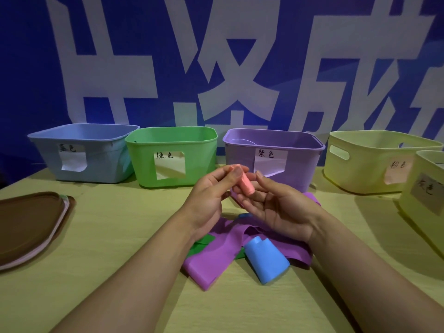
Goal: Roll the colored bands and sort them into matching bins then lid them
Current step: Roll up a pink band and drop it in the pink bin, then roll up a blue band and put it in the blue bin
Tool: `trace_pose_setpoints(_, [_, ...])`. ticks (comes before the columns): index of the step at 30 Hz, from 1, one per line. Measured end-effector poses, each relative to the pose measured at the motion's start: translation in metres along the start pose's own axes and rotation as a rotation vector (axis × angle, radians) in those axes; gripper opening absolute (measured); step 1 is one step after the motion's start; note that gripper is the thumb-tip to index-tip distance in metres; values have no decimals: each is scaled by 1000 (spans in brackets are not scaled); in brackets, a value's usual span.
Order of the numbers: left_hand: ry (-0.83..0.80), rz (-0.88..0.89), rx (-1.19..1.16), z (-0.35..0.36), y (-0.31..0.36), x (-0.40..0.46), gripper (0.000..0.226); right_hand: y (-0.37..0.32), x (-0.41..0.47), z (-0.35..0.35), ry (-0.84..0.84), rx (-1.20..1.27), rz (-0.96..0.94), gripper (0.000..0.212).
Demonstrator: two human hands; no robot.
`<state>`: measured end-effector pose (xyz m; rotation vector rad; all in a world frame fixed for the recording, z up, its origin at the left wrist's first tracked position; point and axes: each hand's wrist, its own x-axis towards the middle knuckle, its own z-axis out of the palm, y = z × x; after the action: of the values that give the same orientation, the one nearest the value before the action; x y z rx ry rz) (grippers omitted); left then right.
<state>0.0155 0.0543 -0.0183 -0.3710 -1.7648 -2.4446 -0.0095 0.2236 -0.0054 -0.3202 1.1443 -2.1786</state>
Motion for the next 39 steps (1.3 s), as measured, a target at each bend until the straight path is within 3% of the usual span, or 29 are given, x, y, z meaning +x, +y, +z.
trace_pose_setpoints(7, [-18, 4, 20, 3, -4, -5, 54, 1, -7, -1, -18, -14, 10, 26])
trace_pose_setpoints(17, [126, -29, 176, 34, 9, 8, 36, -9, -8, -8, -53, -20, -208, 24])
trace_pose_setpoints(21, [162, -39, 250, 59, 18, 28, 22, -33, -17, -12, 69, -46, -335, 23])
trace_pose_setpoints(26, [231, 3, 408, 103, 14, 61, 24, -100, -34, -34, 368, -368, -502, 5])
trace_pose_setpoints(29, [245, 31, 488, 129, 12, 80, 23, -149, -42, -57, 570, -571, -553, 18])
trace_pose_setpoints(32, [207, 123, 612, 152, 11, 93, 26, -188, -52, -77, 727, -808, -539, 31])
trace_pose_setpoints(39, [118, 223, 1007, 183, -1, 112, 49, -233, -53, -132, 917, -1464, -372, 34])
